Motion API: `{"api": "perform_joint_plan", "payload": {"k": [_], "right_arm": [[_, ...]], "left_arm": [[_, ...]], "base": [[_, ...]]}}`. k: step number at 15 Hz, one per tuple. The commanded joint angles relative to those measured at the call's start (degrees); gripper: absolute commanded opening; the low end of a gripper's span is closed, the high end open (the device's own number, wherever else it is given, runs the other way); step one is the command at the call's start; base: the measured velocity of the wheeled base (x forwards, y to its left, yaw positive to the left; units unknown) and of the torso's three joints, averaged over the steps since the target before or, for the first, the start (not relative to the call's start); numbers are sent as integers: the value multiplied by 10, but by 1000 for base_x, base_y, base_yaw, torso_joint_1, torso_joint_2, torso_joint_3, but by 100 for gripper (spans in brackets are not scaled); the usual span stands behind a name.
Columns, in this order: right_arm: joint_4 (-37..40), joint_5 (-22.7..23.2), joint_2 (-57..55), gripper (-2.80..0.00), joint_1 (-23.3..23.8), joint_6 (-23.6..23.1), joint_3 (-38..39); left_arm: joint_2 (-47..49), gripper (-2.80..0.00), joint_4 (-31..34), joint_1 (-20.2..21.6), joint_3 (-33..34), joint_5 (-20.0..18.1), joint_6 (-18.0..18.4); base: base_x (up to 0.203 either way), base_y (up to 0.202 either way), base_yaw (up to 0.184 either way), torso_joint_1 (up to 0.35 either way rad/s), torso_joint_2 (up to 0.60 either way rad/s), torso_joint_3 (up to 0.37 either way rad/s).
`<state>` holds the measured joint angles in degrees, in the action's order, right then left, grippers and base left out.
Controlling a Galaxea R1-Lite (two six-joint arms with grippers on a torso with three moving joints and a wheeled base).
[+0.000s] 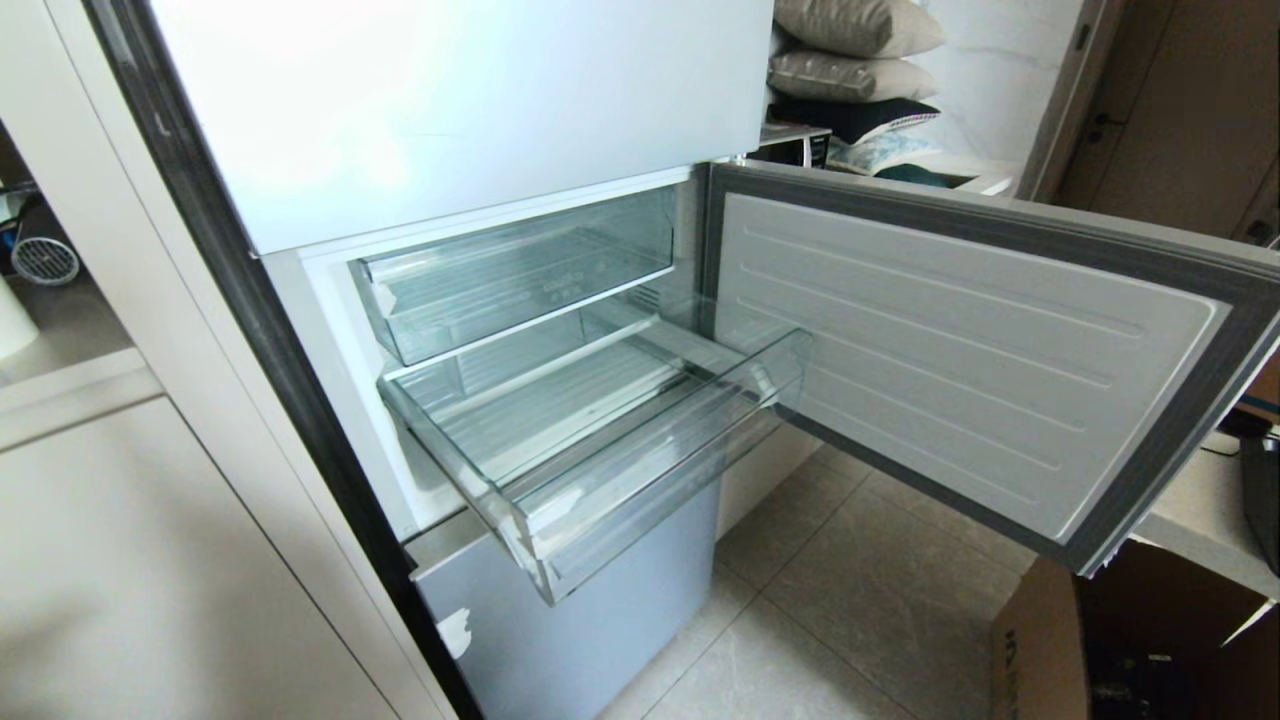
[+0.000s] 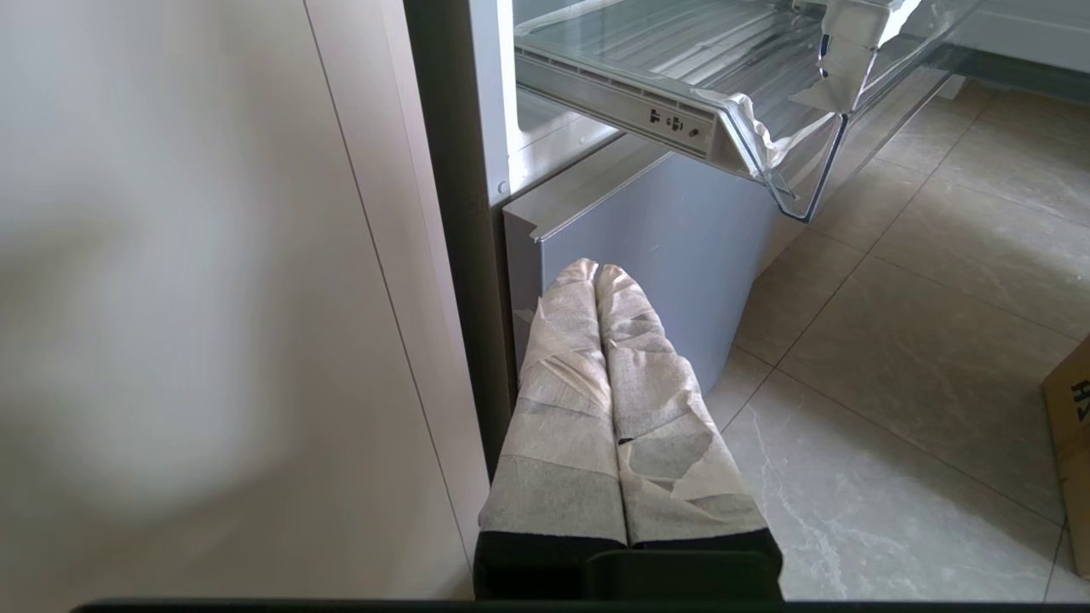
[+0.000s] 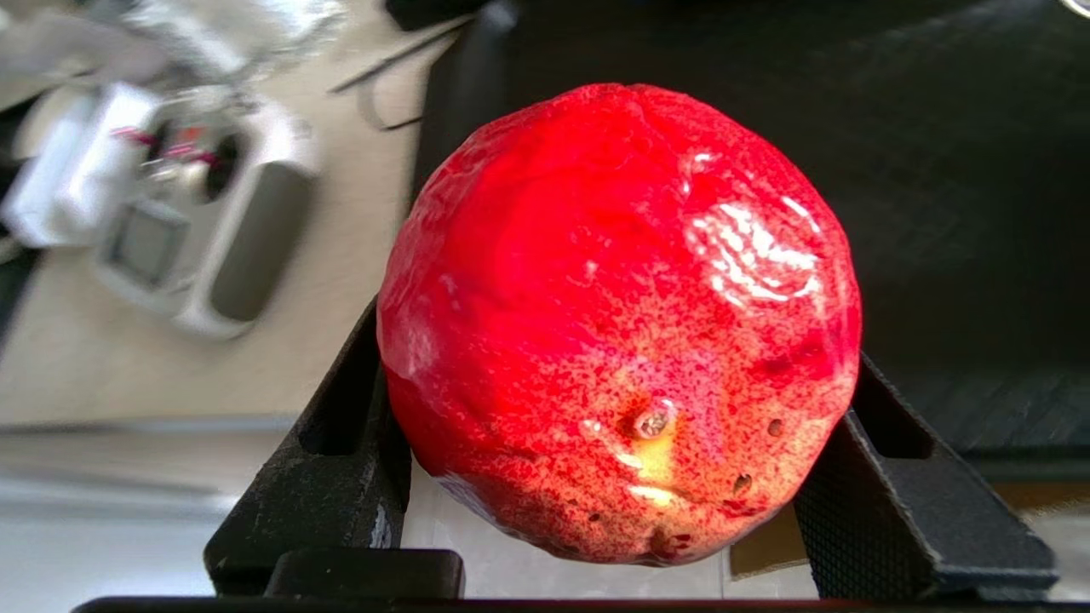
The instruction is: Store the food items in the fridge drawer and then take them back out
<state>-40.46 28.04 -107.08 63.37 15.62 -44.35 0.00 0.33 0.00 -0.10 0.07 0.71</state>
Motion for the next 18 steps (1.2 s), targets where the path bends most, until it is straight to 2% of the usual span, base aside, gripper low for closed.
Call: {"api": "perform_joint_plan", "payload": {"k": [1,7,11,14,15,18], "right_arm": [[-3,-24,-51,-280,2,0,-26],[-4,-26,-130,-280,45,-23,-74],[-6,-23,-169,-280,49,-26,-92],[-37,-21,-186,-280,48,-45,-90],[-38,-21,-186,0,47,-44,-89],[-39,-21,-180,0,45,-39,-87]], "left_arm": [[0,-280,0,0,0,0,0],[0,-280,0,0,0,0,0],[0,-280,0,0,0,0,0],[0,-280,0,0,0,0,0],[0,-280,0,0,0,0,0],[0,-280,-1,0,0,0,0]], "base": [[0,0,0,0,0,0],[0,0,0,0,0,0],[0,0,0,0,0,0],[0,0,0,0,0,0],[0,0,0,0,0,0],[0,0,0,0,0,0]]}}
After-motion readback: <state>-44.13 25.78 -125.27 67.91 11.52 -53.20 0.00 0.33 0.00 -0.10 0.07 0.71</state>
